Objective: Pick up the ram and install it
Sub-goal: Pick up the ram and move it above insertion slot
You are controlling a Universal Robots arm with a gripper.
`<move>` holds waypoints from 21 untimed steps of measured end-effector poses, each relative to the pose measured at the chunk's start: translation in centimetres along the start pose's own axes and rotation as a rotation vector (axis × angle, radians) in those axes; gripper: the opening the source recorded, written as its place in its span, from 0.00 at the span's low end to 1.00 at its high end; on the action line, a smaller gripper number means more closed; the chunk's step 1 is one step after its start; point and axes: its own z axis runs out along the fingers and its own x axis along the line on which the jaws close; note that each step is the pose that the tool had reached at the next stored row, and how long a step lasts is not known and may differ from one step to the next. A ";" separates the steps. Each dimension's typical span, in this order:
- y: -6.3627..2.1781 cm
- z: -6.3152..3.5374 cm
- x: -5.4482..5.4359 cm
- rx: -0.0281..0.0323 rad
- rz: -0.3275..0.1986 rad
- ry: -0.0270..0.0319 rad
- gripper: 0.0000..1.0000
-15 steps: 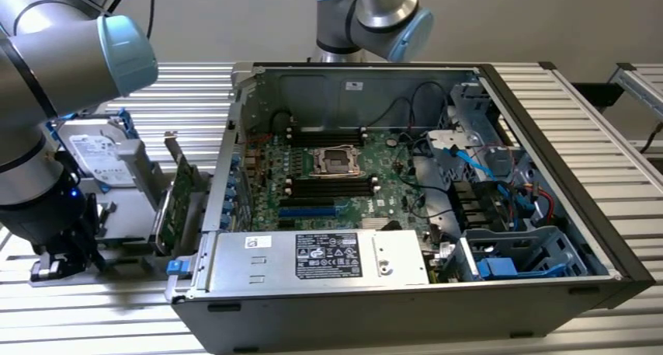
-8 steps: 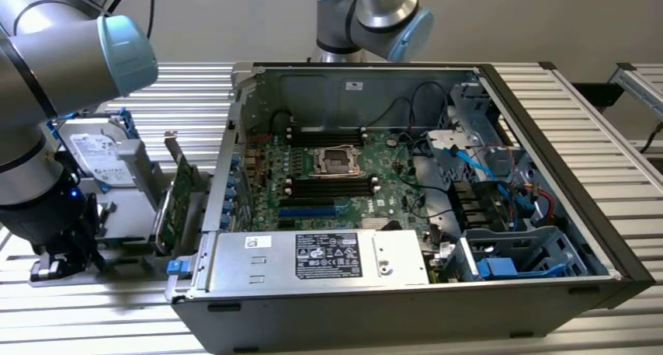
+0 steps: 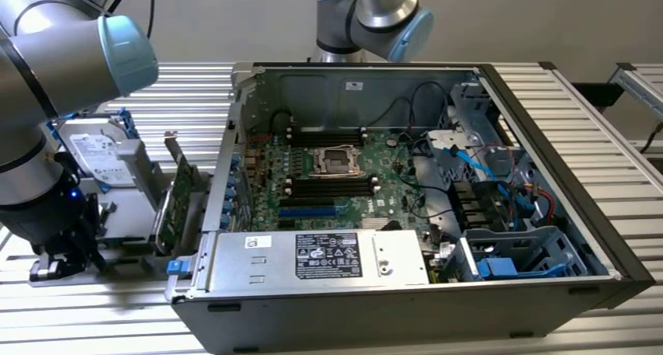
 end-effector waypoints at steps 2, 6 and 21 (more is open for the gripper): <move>0.00 -0.01 0.0 -0.0005 0.010 -0.0003 0.14; 0.01 -0.23 0.0 -0.0006 0.010 -0.0002 0.14; -1.06 -6.42 0.3 -0.0050 0.010 -0.0005 0.14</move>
